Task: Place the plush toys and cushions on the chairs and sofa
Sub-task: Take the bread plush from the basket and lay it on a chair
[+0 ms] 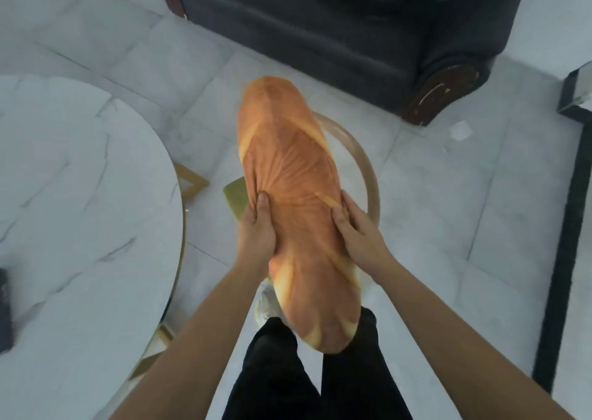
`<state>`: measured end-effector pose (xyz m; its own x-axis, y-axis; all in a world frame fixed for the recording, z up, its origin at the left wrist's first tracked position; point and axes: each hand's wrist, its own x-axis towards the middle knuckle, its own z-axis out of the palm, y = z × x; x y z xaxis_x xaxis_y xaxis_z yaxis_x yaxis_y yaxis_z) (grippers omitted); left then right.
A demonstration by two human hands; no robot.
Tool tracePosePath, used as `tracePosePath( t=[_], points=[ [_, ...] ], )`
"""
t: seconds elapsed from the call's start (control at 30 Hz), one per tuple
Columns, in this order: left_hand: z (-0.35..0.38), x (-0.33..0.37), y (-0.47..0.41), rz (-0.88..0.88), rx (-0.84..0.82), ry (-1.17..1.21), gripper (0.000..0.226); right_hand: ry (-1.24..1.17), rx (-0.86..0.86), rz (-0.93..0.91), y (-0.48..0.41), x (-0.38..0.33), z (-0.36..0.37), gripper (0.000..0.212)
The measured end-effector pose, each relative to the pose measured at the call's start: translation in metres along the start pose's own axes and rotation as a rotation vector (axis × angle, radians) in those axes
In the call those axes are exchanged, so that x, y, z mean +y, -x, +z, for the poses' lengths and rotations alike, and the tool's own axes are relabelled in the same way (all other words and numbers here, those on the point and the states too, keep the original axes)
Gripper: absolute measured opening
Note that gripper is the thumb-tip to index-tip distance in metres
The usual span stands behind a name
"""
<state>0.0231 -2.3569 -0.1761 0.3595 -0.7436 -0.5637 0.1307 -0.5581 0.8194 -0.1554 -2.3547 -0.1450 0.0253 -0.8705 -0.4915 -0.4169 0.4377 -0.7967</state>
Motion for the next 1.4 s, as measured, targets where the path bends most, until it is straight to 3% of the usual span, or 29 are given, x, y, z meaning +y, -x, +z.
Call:
tracePosePath(
  t=[0.2, 0.3, 0.4, 0.57, 0.7, 0.77, 0.9, 1.1, 1.17, 1.23, 1.3, 1.4],
  points=[
    [0.064, -0.026, -0.091, -0.067, 0.041, -0.086, 0.057, 0.033, -0.12, 0.154, -0.145, 0.055, -0.005, 0.055],
    [0.088, -0.058, -0.136, -0.084, 0.06, -0.134, 0.059, 0.087, -0.09, 0.221, -0.217, 0.085, -0.008, 0.054],
    [0.11, -0.098, -0.168, -0.201, 0.015, -0.221, 0.075, 0.2, -0.103, 0.294, -0.262, 0.116, -0.002, 0.056],
    [0.126, -0.148, -0.186, -0.256, 0.046, -0.284, 0.077, 0.286, -0.097, 0.225, -0.276, 0.148, 0.004, 0.054],
    [0.119, -0.16, -0.192, -0.399, 0.052, -0.203, 0.109, 0.3, -0.065, 0.19, -0.281, 0.149, 0.012, 0.047],
    [0.12, -0.159, -0.191, -0.45, 0.006, -0.153, 0.107, 0.311, -0.03, 0.164, -0.283, 0.149, 0.013, 0.043],
    [0.127, -0.157, -0.181, -0.307, -0.013, -0.18, 0.08, 0.27, -0.002, 0.122, -0.277, 0.15, 0.006, 0.041],
    [0.12, -0.168, -0.184, -0.388, -0.154, -0.203, 0.107, 0.504, -0.044, 0.127, -0.29, 0.141, 0.005, 0.039],
    [0.12, -0.17, -0.18, -0.407, -0.214, -0.199, 0.13, 0.55, 0.041, 0.012, -0.294, 0.122, 0.013, 0.049],
    [0.124, -0.175, -0.178, -0.421, -0.206, -0.21, 0.145, 0.647, 0.117, -0.316, -0.3, 0.096, 0.03, 0.056],
    [0.131, -0.182, -0.18, -0.447, -0.158, -0.222, 0.147, 0.881, 0.1, -0.583, -0.316, 0.07, 0.058, 0.063],
    [0.137, -0.192, -0.184, -0.441, -0.121, -0.243, 0.149, 1.343, -0.015, -0.749, -0.356, 0.045, 0.109, 0.093]
  ],
)
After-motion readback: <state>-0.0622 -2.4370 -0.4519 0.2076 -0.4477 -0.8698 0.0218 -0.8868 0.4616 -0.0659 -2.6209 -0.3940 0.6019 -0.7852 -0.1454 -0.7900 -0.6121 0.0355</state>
